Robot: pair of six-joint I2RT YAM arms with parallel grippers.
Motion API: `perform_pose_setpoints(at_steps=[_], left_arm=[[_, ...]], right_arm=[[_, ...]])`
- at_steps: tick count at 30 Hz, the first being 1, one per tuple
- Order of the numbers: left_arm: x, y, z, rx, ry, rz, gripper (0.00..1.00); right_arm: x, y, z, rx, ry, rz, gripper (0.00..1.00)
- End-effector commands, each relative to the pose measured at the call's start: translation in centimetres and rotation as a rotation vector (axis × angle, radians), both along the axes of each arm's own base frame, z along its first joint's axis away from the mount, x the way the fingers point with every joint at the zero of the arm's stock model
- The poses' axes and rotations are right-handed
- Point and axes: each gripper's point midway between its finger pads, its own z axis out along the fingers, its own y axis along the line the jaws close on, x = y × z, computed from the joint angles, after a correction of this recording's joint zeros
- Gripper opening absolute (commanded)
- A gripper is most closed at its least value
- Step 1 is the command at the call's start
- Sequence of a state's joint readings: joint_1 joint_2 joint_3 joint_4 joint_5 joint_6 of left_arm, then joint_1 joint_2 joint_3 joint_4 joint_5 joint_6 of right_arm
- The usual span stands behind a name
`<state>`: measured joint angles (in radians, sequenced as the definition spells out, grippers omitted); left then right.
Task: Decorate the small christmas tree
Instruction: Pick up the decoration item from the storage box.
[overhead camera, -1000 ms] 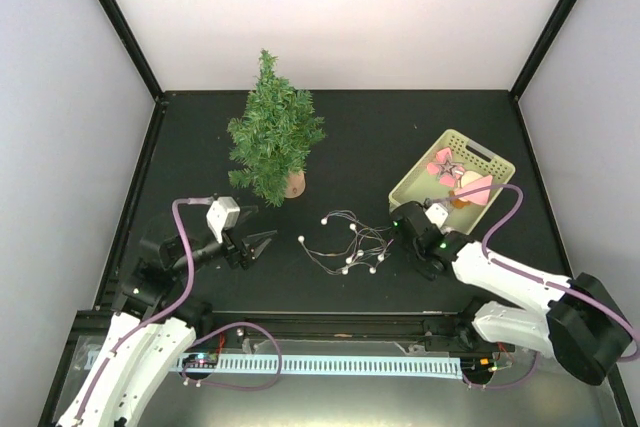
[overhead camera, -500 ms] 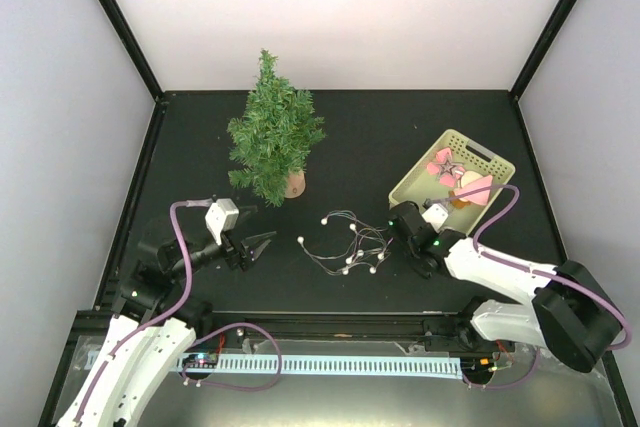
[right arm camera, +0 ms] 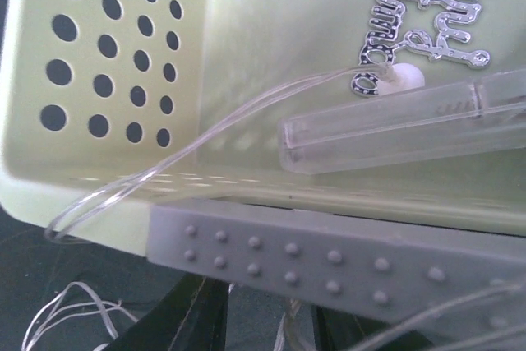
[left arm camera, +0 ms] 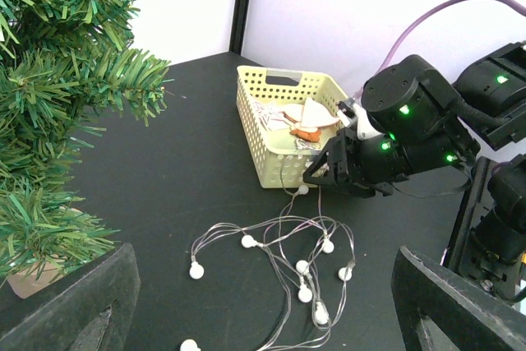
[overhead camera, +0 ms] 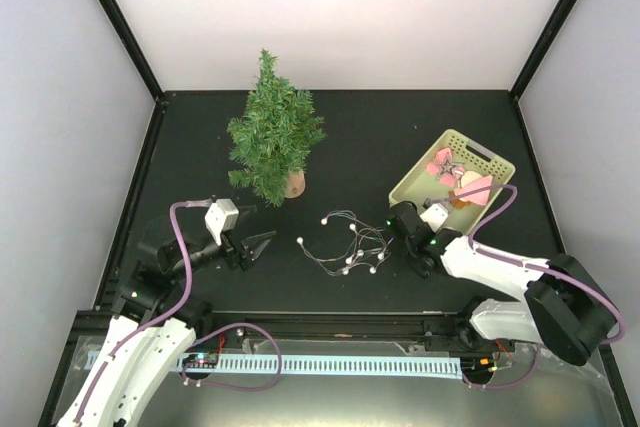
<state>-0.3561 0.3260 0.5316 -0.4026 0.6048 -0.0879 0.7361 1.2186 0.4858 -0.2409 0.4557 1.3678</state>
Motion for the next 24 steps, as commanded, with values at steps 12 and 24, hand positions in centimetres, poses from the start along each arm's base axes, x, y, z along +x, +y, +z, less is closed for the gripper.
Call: perform_pose_setpoints(at_steps=[12,24], left_arm=[[-0.3,0.0,0.4,0.004,-0.039,-0.004,0.86],[0.0,0.3,1.0,0.008,-0.024,0.028,0.84]], right_arm=[[1.4,-1.1,3.3,-0.096,-0.099,-0.015,0.01],[1.8,-0.7,24.8,-0.207,-0.577,0.267,0.01]])
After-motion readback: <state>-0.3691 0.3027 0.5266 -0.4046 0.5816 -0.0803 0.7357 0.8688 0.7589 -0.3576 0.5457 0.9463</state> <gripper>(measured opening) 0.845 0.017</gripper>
